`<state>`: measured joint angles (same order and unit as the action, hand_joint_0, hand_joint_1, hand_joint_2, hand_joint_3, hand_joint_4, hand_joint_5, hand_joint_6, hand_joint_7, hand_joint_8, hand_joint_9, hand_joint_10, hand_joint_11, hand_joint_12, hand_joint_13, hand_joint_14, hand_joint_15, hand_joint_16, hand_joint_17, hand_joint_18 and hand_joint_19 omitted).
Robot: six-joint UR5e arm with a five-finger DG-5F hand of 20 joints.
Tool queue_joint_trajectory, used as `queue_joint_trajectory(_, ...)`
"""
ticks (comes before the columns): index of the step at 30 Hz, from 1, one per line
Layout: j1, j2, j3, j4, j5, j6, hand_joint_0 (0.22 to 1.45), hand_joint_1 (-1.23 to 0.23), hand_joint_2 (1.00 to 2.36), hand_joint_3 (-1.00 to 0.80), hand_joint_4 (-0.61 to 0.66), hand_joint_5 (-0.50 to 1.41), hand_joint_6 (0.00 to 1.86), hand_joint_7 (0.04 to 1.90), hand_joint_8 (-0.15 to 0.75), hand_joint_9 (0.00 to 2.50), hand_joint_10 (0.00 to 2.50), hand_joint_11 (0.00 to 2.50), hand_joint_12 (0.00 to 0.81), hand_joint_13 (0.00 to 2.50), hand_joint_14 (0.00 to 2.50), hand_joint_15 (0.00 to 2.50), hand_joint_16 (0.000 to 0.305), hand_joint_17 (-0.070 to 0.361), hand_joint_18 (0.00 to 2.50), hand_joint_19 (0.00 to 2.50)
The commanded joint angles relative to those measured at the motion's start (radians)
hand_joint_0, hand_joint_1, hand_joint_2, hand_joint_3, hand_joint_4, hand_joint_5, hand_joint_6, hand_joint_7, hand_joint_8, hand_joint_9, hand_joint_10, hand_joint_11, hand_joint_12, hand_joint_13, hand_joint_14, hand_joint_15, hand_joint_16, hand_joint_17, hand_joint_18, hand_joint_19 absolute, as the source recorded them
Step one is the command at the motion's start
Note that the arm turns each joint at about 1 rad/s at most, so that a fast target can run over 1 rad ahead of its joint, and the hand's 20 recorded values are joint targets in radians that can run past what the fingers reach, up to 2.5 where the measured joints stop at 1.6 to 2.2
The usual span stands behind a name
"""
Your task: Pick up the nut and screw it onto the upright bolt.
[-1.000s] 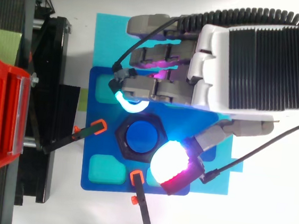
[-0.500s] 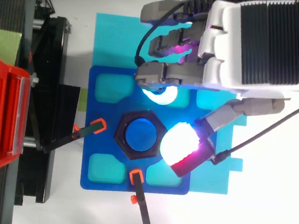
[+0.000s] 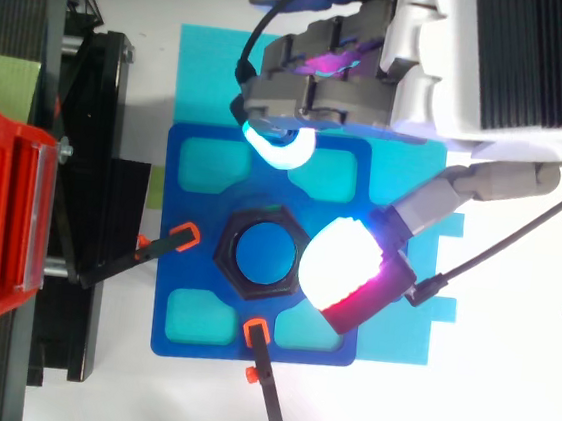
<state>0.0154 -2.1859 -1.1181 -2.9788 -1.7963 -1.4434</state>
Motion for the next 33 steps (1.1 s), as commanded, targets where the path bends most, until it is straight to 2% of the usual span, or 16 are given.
queue_joint_trajectory(1,0.005,0.0,0.001,0.0,0.003,0.0,0.5,-0.16,1.0,-0.5,0.26,-0.05,0.5,0.96,0.256,1.09,0.0,0.0,0.225,0.8,0.0,0.0,0.025,0.056,0.4,0.0)
queue_joint_trajectory(6,0.025,-0.002,0.001,-0.002,0.035,0.001,0.5,-0.15,1.0,-0.5,0.22,-0.08,0.5,0.79,0.238,1.02,0.0,0.0,0.232,0.75,0.0,0.0,0.027,0.06,0.37,0.0)
queue_joint_trajectory(7,0.035,-0.002,0.001,0.0,0.048,0.001,0.5,-0.15,1.0,-0.5,0.21,-0.09,0.5,0.77,0.236,1.0,0.0,0.0,0.234,0.73,0.0,0.0,0.027,0.062,0.36,0.0)
queue_joint_trajectory(9,0.049,-0.002,-0.003,0.0,0.061,0.001,0.5,-0.15,1.0,-0.5,0.21,-0.09,0.5,0.75,0.235,0.99,0.0,0.0,0.237,0.72,0.0,0.0,0.028,0.063,0.35,0.0)
queue_joint_trajectory(12,0.058,-0.002,-0.003,0.0,0.072,0.001,0.5,-0.14,1.0,-0.5,0.21,-0.09,0.5,0.74,0.23,0.95,0.0,0.0,0.242,0.7,0.0,0.0,0.029,0.064,0.33,0.0)
queue_joint_trajectory(13,0.067,-0.002,-0.003,-0.005,0.08,0.001,0.5,-0.13,1.0,-0.5,0.21,-0.09,0.5,0.75,0.231,0.95,0.0,0.0,0.244,0.7,0.0,0.0,0.029,0.065,0.32,0.0)
queue_joint_trajectory(19,0.092,-0.002,-0.005,-0.005,0.107,0.001,0.5,-0.13,1.0,-0.5,0.21,-0.08,0.5,0.77,0.233,0.91,0.0,0.0,0.247,0.68,0.0,0.0,0.03,0.067,0.29,0.0)
queue_joint_trajectory(33,0.098,-0.002,-0.005,-0.006,0.104,0.0,0.5,-0.12,1.0,-0.5,0.2,-0.08,0.5,0.75,0.222,0.83,0.0,0.0,0.261,0.61,0.0,0.0,0.032,0.073,0.22,0.0)
